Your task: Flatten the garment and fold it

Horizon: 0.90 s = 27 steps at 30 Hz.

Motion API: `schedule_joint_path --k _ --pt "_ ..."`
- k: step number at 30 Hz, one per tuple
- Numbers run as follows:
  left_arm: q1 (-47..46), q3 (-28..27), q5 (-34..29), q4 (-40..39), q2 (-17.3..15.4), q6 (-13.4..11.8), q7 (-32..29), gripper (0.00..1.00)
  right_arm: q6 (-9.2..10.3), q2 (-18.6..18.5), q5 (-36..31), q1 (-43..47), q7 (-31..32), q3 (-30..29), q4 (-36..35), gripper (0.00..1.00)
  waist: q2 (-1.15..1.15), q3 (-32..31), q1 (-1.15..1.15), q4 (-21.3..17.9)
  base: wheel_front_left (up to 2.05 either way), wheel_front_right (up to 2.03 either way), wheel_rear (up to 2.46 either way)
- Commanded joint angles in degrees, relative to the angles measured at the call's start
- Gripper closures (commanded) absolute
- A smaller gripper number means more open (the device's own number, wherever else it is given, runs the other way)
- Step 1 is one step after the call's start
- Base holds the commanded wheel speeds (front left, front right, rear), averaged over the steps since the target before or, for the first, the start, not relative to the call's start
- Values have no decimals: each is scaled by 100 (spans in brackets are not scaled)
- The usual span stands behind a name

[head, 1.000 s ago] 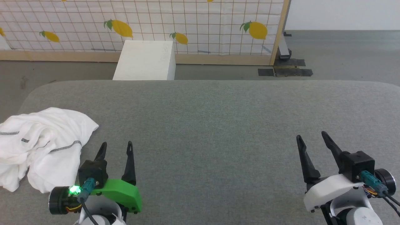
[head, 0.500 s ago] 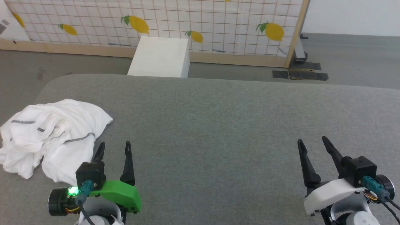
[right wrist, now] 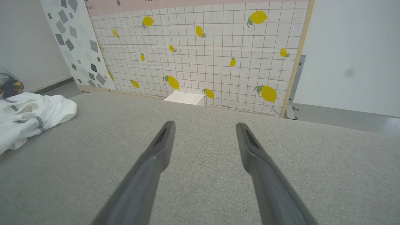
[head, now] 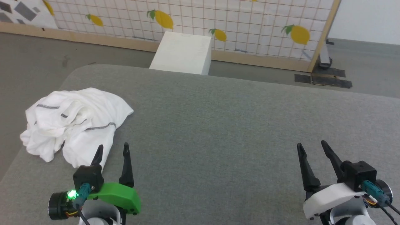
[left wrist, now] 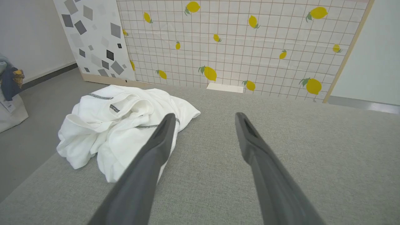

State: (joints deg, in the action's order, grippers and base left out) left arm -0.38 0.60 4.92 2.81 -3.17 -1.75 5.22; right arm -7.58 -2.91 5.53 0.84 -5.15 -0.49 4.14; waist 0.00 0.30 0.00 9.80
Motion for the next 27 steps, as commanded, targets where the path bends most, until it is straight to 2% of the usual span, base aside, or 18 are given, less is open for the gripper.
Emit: schedule_joint_path --k 1,27 --pt "109 -10 45 21 11 -36 65 0 3 1 68 82 -69 8 36 0 0 0 0 124 0 0 0" --pt "246 -47 278 149 17 -186 373 0 5 2 384 201 -378 103 295 0 0 -47 0 810 0 0 0"
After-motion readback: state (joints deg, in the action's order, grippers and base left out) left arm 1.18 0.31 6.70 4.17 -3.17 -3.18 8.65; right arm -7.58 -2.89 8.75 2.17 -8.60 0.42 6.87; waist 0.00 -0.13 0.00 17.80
